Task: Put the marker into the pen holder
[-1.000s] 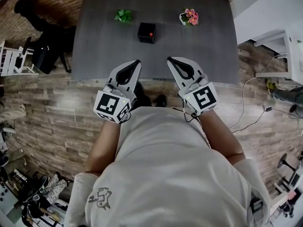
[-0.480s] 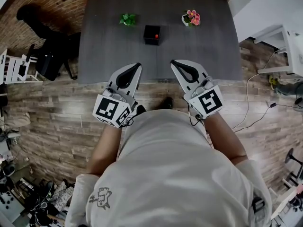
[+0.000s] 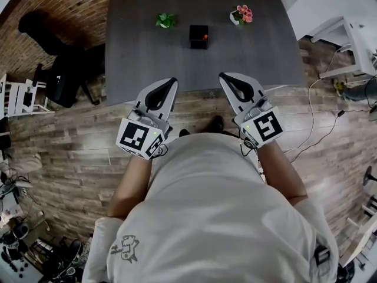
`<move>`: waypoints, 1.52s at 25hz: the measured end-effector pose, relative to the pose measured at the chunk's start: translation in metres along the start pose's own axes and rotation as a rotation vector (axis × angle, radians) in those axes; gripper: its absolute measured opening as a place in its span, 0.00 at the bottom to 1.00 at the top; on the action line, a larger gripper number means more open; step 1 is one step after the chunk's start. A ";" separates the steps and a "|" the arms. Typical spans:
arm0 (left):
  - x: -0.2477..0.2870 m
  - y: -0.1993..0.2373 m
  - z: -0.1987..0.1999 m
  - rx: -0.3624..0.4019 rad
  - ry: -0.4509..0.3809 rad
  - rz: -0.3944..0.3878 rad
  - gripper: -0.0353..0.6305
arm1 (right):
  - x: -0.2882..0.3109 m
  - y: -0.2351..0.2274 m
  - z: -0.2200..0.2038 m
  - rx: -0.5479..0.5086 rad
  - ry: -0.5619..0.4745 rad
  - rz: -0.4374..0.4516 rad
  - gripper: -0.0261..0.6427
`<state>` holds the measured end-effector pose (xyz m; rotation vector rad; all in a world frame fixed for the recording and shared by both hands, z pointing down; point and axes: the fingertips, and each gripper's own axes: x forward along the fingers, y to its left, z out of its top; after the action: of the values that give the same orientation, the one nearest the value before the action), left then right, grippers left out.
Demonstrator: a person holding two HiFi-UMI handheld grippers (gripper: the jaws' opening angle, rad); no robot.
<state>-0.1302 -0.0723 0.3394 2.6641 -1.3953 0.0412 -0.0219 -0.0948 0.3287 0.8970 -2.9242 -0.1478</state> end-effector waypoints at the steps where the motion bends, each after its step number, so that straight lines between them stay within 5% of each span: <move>1: -0.007 0.001 0.000 0.004 0.001 -0.010 0.07 | -0.001 0.007 0.001 -0.001 0.004 -0.010 0.05; 9: -0.056 0.000 -0.007 0.005 0.014 -0.055 0.07 | -0.012 0.060 0.010 0.036 0.018 -0.058 0.05; 17: -0.065 -0.028 -0.010 0.003 -0.006 -0.045 0.07 | -0.040 0.067 0.017 -0.031 0.007 -0.040 0.05; 27: -0.052 -0.095 -0.009 -0.039 -0.028 -0.004 0.07 | -0.105 0.057 0.016 -0.026 -0.015 0.032 0.05; 38: -0.052 -0.169 -0.015 0.009 -0.013 0.042 0.07 | -0.176 0.067 0.010 0.026 -0.024 0.103 0.05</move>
<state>-0.0204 0.0669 0.3321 2.6466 -1.4588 0.0339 0.0853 0.0604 0.3185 0.7507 -2.9929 -0.1147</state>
